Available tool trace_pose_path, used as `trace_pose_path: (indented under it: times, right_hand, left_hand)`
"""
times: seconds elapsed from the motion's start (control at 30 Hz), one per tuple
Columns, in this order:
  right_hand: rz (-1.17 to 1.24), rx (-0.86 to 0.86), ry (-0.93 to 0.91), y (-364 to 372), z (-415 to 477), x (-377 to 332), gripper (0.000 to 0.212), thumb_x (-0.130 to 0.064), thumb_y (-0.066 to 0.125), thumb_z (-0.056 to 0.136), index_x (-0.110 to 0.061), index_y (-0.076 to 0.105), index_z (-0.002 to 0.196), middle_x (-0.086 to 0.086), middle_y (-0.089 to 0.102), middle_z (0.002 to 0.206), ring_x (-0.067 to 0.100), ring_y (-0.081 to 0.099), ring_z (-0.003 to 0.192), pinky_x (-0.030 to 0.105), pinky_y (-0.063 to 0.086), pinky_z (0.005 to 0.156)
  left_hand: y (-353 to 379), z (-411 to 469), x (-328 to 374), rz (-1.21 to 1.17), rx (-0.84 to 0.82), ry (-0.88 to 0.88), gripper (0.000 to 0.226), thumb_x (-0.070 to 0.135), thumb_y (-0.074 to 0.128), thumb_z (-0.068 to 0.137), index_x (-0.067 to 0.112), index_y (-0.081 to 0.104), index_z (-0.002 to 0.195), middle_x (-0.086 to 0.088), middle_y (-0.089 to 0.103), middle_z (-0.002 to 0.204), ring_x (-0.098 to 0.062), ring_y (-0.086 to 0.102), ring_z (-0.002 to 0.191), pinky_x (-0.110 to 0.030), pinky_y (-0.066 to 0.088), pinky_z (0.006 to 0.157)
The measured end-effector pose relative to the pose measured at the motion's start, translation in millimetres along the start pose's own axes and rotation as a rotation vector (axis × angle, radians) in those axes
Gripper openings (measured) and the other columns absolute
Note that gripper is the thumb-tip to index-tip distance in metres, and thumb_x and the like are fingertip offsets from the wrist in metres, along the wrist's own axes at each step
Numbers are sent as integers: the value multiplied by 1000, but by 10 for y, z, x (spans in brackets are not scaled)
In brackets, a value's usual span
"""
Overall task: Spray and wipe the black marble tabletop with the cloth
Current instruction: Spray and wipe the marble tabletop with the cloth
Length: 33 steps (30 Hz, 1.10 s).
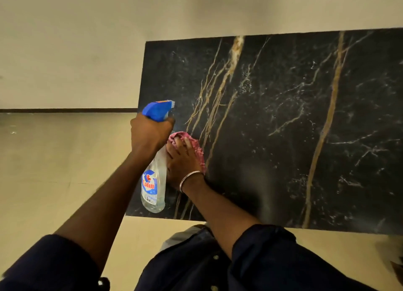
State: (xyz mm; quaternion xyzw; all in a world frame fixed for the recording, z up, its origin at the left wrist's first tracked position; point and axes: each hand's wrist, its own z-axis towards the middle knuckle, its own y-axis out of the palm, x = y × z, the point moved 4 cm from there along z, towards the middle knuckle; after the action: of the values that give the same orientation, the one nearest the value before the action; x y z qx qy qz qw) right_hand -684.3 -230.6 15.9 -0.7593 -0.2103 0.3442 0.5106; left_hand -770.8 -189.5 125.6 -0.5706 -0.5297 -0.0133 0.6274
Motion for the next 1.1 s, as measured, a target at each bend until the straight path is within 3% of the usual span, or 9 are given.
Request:
trace_pose_path:
  times: [0.13, 0.23, 0.3, 0.43, 0.63, 0.8, 0.97, 1.03, 1.1]
  right_hand:
    - [-94, 25, -75, -132, 102, 53, 69, -51, 43, 96, -12, 27, 150, 8, 29, 157, 32, 21, 145, 51, 5, 120]
    - [-107, 79, 13, -179, 132, 440, 69, -50, 45, 92, -19, 27, 150, 6, 28, 157, 33, 23, 144, 54, 9, 120]
    - [-104, 97, 123, -222, 107, 883, 70, -48, 44, 90, -22, 25, 152, 6, 22, 160, 35, 21, 145, 56, 8, 118]
    - [-42, 226, 404, -440, -323, 2019, 69, -43, 49, 82, -24, 38, 148, 5, 33, 156, 37, 29, 141, 57, 16, 116]
    - [-30, 340, 795, -625, -1549, 3667, 68, -39, 43, 82, -24, 39, 148, 4, 35, 155, 37, 31, 139, 56, 17, 117]
    - [-5, 419, 1050, -785, -2297, 4636, 66, -39, 37, 86, -22, 33, 149, 8, 31, 157, 38, 29, 140, 57, 18, 115]
    - [18, 429, 1162, -934, -1951, 4901, 64, -36, 39, 89, -21, 28, 150, 9, 28, 158, 40, 23, 143, 58, 13, 117]
    - [31, 422, 1111, -1012, -1569, 4860, 65, -36, 39, 90, -20, 27, 151, 10, 27, 159, 40, 22, 144, 58, 11, 118]
    - [33, 388, 970, -1094, -1098, 4730, 65, -36, 38, 90, -18, 27, 151, 12, 28, 158, 42, 23, 143, 57, 11, 118]
  left_hand:
    - [9, 152, -2, 5, -23, 24, 17, 22, 68, 82, 13, 55, 88, 3, 48, 61, -12, 50, 55, -24, 45, 59]
    - [141, 209, 193, 6, -60, 61, 18, 25, 68, 80, 14, 56, 89, -1, 53, 65, -22, 59, 60, -34, 53, 62]
    - [281, 225, 369, -15, -101, 63, 21, 28, 69, 78, 13, 59, 89, -7, 59, 69, -31, 66, 69, -43, 60, 68]
    - [652, 164, 803, -53, -215, 133, 26, 28, 68, 76, 17, 60, 98, -10, 64, 80, -31, 68, 77, -49, 59, 75]
    - [1281, -8, 1414, -95, -234, 144, 23, 23, 69, 77, 20, 58, 97, -4, 60, 76, -21, 63, 69, -47, 60, 73]
    - [1648, -31, 1782, -95, -250, 174, 19, 25, 70, 79, 19, 57, 93, -3, 60, 72, -25, 65, 68, -40, 60, 67]
    - [1730, 87, 1951, -118, -193, 196, 22, 24, 69, 80, 14, 59, 97, 3, 56, 67, -15, 60, 61, -28, 56, 61]
    - [1668, 162, 1986, -128, -157, 192, 18, 21, 68, 80, 15, 58, 93, 3, 54, 65, -12, 56, 56, -23, 51, 55]
    - [1580, 268, 1974, -144, -119, 158, 18, 25, 68, 76, 14, 59, 87, -4, 58, 65, -25, 61, 57, -34, 57, 57]
